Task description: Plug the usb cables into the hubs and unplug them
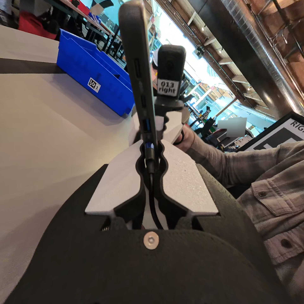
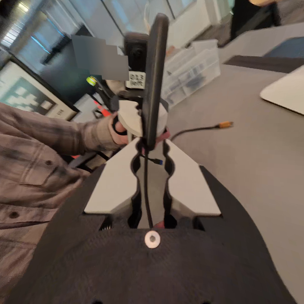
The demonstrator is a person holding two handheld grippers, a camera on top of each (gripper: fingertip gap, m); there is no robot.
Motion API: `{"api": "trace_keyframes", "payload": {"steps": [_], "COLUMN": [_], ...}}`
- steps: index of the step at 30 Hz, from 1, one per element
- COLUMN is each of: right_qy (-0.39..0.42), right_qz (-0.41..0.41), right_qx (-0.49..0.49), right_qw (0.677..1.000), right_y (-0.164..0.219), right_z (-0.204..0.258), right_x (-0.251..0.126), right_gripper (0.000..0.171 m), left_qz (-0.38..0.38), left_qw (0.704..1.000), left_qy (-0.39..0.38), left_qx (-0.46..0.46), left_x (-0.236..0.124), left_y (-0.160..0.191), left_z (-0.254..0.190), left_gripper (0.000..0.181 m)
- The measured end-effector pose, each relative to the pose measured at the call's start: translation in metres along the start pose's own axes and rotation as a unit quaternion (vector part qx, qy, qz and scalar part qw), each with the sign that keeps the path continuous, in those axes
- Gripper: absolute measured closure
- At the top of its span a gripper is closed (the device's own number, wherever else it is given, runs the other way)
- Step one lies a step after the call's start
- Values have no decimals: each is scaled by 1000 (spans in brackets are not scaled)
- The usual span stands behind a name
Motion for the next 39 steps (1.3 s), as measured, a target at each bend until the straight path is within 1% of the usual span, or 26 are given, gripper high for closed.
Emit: {"api": "trace_keyframes", "payload": {"steps": [1,5,6,9,11,12,13,14,16,17,18,19,20,22,24,26,27,28,29,31,32,33,34,36,38,39], "right_qy": [-28,-49,-46,-46,-50,-57,-64,-65,-75,-77,-77,-82,-89,-99,-114,-123,-133,-141,-147,-135,-111,-99,-81,-16,40,68], "right_qz": [-17,-58,-68,-116,-132,-138,-138,-138,-138,-138,-136,-134,-134,-128,-119,-107,-107,-107,-112,-139,-161,-173,-172,-143,-115,-103], "right_qx": [12,18,28,78,109,124,132,138,154,160,166,172,179,186,191,202,210,214,214,189,171,142,98,-33,-148,-203], "right_qw": [999,997,996,989,984,981,980,979,976,974,974,972,971,969,968,966,963,961,959,963,966,970,977,989,982,971], "right_y": [1,4,4,4,8,10,13,15,19,20,22,24,26,28,29,33,35,35,34,26,17,9,1,-10,-28,-38], "right_z": [5,8,8,6,6,7,10,12,18,20,21,24,28,34,42,47,50,54,57,58,54,54,55,54,57,58], "right_x": [3,5,5,-1,-5,-6,-6,-6,-7,-7,-6,-4,-3,1,6,12,16,19,22,22,20,15,8,-5,-19,-26], "right_gripper": [159,161,161,162,162,162,162,162,162,162,162,162,162,162,162,162,162,162,162,156,131,123,126,124,122,128], "left_qz": [-7,-16,-17,-51,-59,-54,-33,-9,55,82,107,128,142,161,140,117,116,111,105,107,107,114,113,125,112,108], "left_qw": [1000,1000,999,984,947,916,874,816,677,597,528,466,418,360,314,274,267,262,254,274,290,321,357,403,461,475], "left_qy": [-2,7,-11,-65,-122,-144,-163,-188,-200,-199,-188,-175,-159,-111,-106,-95,-82,-74,-82,-99,-108,-118,-127,-135,-157,-160], "left_qx": [-2,13,38,155,291,370,458,546,706,772,821,857,883,912,933,950,953,956,958,951,945,933,919,896,866,859], "left_x": [-1,-3,-4,-22,-40,-49,-55,-60,-60,-58,-54,-49,-44,-36,-31,-26,-23,-20,-18,-18,-19,-20,-21,-24,-26,-27], "left_y": [-1,0,-2,-25,-45,-55,-62,-71,-78,-80,-79,-75,-70,-52,-48,-42,-36,-32,-32,-35,-38,-41,-46,-54,-67,-72], "left_z": [0,-3,-1,-2,-4,-7,-12,-14,-21,-22,-22,-20,-18,-13,-13,-18,-20,-22,-22,-17,-15,-11,-9,0,3,4], "left_gripper": [169,169,165,137,130,129,130,131,130,127,125,123,120,119,117,130,142,163,167,169,168,169,168,168,170,169]}}
Point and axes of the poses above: each gripper's, where its closed fingertips meet, x out along the fingers, y out of its underside, z = x × y across the jaws, the point moved 3 cm from there along -x, back along the fingers, and after that the axes turned 7 degrees about -z, right-handed, at the moved point
